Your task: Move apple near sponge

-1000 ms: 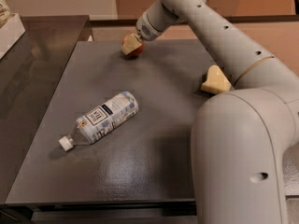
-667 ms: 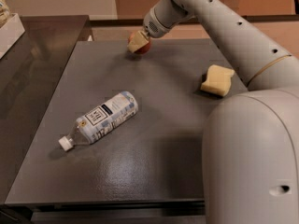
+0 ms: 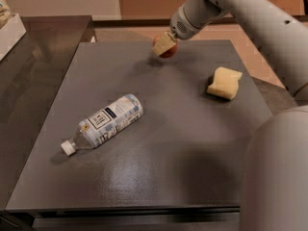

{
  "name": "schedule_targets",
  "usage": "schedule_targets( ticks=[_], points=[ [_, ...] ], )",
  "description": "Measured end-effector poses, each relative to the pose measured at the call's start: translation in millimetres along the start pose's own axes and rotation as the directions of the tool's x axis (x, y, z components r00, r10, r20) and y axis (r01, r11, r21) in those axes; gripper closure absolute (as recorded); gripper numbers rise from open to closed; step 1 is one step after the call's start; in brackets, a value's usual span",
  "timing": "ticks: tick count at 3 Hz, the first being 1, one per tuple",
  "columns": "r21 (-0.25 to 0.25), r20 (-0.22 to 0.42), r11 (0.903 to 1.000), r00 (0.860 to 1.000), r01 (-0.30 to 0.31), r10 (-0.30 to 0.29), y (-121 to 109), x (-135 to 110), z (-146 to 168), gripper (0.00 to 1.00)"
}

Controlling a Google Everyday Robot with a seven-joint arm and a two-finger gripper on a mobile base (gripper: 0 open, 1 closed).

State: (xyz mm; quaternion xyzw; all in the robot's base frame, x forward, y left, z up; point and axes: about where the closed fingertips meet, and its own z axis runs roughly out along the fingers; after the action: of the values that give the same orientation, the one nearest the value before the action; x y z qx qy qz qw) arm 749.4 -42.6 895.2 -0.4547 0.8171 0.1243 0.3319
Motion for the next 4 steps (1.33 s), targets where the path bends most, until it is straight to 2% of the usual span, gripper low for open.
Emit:
schedule_targets(
  ticks=[2,3,4],
  points=[
    [0.044,-0.073,0.9954,0.993,-0.085,0.089,-14.5,65.6,-34.7,1.0],
    [0.071,-0.079,0.9878,0.986,-0.139,0.144,-21.1,93.0,-48.1,1.0],
    [0.1,-0.071,0.9782,0.979,-0.182,0.19,-26.5,113.2,-57.4,0.84]
  ],
)
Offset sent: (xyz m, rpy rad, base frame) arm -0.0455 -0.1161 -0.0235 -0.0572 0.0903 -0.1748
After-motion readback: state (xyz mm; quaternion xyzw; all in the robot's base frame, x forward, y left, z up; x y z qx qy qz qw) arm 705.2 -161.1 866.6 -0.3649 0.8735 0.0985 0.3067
